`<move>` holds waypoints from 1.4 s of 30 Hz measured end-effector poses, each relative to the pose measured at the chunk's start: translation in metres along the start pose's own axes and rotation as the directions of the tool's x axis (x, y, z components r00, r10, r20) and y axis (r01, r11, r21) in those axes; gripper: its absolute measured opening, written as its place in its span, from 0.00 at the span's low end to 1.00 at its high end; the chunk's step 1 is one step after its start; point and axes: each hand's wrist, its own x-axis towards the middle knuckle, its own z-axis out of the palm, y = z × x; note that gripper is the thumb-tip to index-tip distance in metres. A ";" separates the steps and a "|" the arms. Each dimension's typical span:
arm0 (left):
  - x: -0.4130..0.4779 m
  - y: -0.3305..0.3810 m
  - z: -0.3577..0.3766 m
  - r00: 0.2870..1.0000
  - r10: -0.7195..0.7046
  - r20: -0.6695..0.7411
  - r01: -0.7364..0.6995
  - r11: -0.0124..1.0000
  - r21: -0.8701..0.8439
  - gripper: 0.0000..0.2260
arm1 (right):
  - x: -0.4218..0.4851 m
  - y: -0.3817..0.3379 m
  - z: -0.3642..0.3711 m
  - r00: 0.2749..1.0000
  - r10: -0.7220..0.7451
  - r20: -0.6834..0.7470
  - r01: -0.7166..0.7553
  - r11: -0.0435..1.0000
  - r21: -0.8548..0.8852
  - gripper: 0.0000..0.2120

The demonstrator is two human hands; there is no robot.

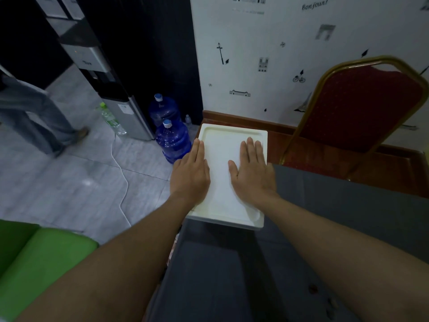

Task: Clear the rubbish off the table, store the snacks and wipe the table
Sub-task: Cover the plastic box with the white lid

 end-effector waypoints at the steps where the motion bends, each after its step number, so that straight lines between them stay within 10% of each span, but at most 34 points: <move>1: -0.001 0.001 -0.001 1.000 0.000 -0.010 0.000 1.000 0.014 0.25 | 0.001 0.000 0.000 1.000 0.003 -0.005 -0.003 1.000 0.009 0.35; 42: 0.023 0.008 -0.001 1.000 0.010 0.005 -0.009 0.992 -0.130 0.26 | 0.027 0.006 -0.012 0.994 -0.084 -0.063 0.081 0.995 -0.049 0.37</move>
